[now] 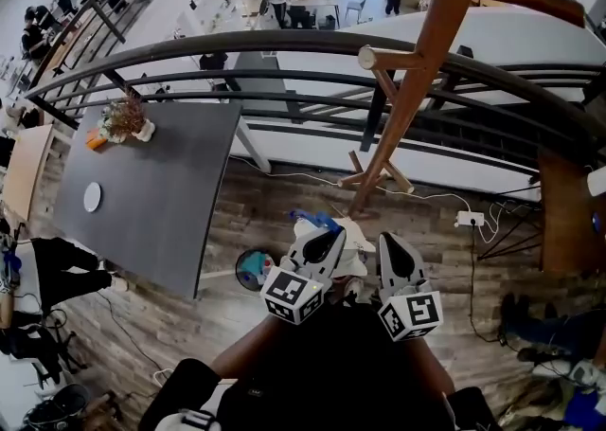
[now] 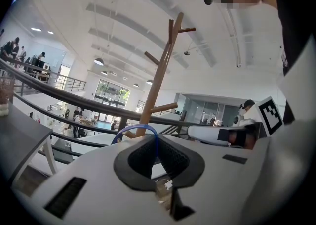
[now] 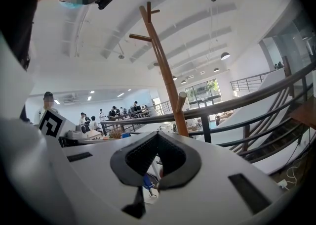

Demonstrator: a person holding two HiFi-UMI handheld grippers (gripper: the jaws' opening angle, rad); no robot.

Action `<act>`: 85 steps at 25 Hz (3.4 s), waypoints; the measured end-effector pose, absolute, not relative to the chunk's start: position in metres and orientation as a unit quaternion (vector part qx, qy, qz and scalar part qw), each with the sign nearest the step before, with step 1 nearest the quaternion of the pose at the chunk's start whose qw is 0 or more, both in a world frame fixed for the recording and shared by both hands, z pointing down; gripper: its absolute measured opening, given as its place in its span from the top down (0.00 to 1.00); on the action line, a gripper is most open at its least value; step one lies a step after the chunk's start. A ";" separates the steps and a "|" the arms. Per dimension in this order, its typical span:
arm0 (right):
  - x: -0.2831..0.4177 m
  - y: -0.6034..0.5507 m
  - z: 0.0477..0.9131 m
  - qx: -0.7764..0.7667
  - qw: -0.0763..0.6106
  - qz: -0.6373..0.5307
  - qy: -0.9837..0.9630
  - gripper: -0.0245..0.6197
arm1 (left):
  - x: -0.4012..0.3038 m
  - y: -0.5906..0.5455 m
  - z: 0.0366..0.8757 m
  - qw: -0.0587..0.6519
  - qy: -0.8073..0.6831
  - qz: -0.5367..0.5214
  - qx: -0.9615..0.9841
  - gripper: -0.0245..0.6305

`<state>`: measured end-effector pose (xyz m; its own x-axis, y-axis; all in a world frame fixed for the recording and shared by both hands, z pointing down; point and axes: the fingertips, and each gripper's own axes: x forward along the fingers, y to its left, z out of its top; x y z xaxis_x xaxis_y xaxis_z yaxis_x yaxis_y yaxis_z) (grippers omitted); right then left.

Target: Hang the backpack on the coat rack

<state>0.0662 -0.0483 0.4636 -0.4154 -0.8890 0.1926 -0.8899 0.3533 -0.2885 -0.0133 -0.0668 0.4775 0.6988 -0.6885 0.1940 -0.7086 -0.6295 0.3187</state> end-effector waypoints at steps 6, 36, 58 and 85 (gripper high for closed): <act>0.066 -0.057 0.469 0.533 0.008 0.179 -0.827 0.94 | -0.011 -0.077 0.484 0.196 -0.393 0.026 0.898 0.95; 0.068 -0.089 0.480 0.529 0.010 0.198 -0.825 0.94 | 0.002 -0.117 0.494 0.216 -0.386 0.037 0.896 0.95; 0.077 -0.097 0.489 0.537 0.008 0.208 -0.818 0.94 | 0.017 -0.131 0.502 0.223 -0.371 0.048 0.900 0.95; 0.084 -0.098 0.503 0.544 0.017 0.214 -0.811 0.94 | 0.031 -0.140 0.519 0.234 -0.356 0.061 0.903 0.95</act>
<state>0.0841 -0.0984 0.5033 -0.4076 -0.8752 0.2604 -0.8900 0.3170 -0.3277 0.0306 -0.1397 0.5193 0.7394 -0.6136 0.2772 -0.6709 -0.6371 0.3795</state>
